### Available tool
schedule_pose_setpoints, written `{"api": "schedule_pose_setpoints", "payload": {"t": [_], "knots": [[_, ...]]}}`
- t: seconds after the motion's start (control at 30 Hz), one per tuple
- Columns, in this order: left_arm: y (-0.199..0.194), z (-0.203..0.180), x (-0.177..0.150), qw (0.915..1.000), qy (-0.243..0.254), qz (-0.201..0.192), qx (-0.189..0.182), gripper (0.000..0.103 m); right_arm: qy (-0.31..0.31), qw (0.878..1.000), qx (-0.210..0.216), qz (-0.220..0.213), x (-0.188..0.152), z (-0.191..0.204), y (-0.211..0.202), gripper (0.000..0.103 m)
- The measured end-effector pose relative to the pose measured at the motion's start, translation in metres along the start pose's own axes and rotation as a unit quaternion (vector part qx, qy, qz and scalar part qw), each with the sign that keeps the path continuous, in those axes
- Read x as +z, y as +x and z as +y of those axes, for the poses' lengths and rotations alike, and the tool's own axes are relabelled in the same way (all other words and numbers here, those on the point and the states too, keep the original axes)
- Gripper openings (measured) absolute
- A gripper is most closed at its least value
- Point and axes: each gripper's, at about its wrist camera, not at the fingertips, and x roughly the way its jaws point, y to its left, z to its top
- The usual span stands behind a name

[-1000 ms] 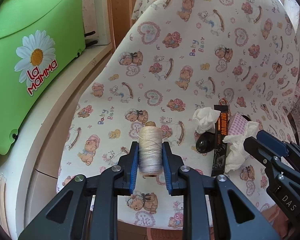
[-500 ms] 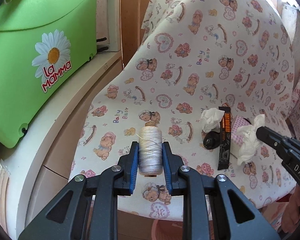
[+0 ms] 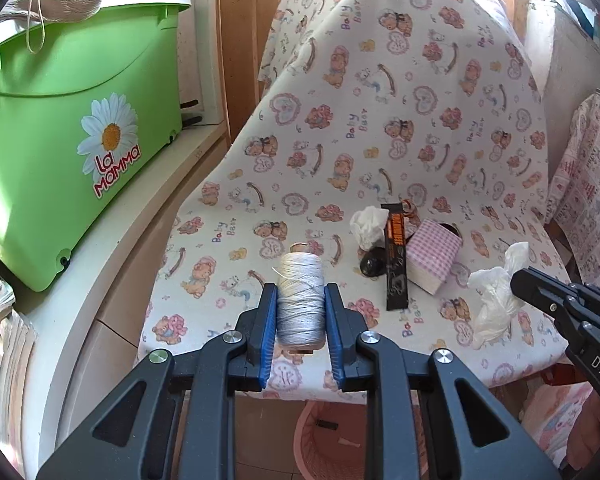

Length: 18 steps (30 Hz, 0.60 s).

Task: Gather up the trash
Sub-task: 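Carry spool and tissue over the pink wastebasket and open both tools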

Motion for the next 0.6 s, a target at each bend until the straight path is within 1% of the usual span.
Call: {"api": "schedule_pose_setpoints", "payload": {"t": [0.07, 0.13, 0.23, 0.3, 0.43, 0.5, 0.57, 0.6], "knots": [[-0.006, -0.004, -0.011, 1.0000, 0.007, 0.005, 0.001, 0.022, -0.003, 1.000, 0.003, -0.001, -0.005, 0.004, -0.010, 0.003], [-0.011, -0.007, -0.025, 0.9999, 0.004, 0.012, -0.007, 0.022, -0.002, 1.000, 0.006, -0.002, -0.009, 0.006, -0.019, 0.003], [-0.010, -0.013, -0.039, 0.9988, 0.001, 0.040, -0.029, 0.022, 0.012, 1.000, 0.015, -0.001, -0.017, 0.008, -0.029, 0.003], [-0.004, -0.017, -0.044, 0.9982, 0.002, 0.057, -0.017, 0.022, 0.013, 1.000, 0.015, 0.008, -0.022, 0.010, -0.033, 0.003], [0.006, -0.016, -0.051, 0.9955, -0.015, 0.087, -0.035, 0.022, 0.003, 1.000, 0.013, 0.027, -0.032, 0.014, -0.035, 0.003], [0.009, -0.018, -0.054, 0.9946, -0.008, 0.099, -0.032, 0.022, 0.013, 0.999, 0.019, 0.046, -0.039, 0.012, -0.030, 0.003], [0.015, -0.020, -0.058, 0.9928, -0.002, 0.116, -0.031, 0.022, 0.028, 0.994, 0.043, 0.096, -0.051, 0.012, -0.015, 0.003], [0.019, -0.021, -0.060, 0.9916, -0.003, 0.125, -0.032, 0.022, 0.029, 0.992, 0.040, 0.112, -0.058, 0.013, -0.007, 0.003]]}}
